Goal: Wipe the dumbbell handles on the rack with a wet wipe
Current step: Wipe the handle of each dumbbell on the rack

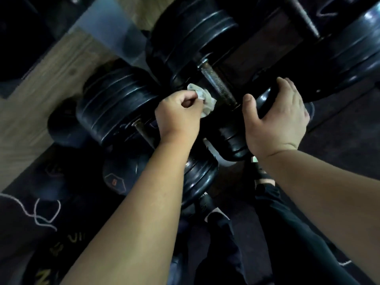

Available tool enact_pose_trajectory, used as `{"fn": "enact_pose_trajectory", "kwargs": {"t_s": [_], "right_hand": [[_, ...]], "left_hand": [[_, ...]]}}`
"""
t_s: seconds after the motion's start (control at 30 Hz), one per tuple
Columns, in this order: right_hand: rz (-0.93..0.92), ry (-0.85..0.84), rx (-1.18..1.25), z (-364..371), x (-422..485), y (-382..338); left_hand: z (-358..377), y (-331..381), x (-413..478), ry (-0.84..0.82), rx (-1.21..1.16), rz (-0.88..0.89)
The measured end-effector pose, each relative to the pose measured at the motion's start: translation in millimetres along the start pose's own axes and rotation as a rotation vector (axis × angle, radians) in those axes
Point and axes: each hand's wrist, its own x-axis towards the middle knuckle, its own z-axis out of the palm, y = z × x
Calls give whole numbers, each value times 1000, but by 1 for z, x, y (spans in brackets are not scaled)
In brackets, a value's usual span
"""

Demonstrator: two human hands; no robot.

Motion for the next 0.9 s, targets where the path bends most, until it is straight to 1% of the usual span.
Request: {"fn": "enact_pose_trajectory", "kwargs": {"t_s": [0.13,0.23,0.27,0.33,0.4,0.5,0.57,0.63,0.67,0.77,0.9], "right_hand": [[-8,-40,88,-5,1,-2],[-47,-103,183,-17,-4,-3],[-98,-124,205,-21,-10,-5],[-260,-166,211,-23,-28,-15],[-388,-220,169,-15,-49,-28],[-479,-279,54,5,-77,-47],[-535,-361,44,24,-94,-53],[-573,-458,70,44,-113,-54],[-576,-468,77,52,-121,-53],[-553,-410,104,64,-130,-51],[-588,-395,90,64,-126,-48]], "left_hand": [[-37,-8,-23,115,-91,29],[-59,-19,-42,196,-175,-21],[-65,-24,-47,229,-201,-39],[-78,-35,-56,271,-238,-72],[-88,-49,-64,292,-252,-107],[-101,-76,-70,321,-244,-173],[-109,-95,-68,337,-221,-220],[-115,-112,-63,338,-198,-255],[-117,-119,-59,329,-194,-266],[-117,-135,-45,275,-168,-246],[-110,-137,-23,177,-64,-118]]}}
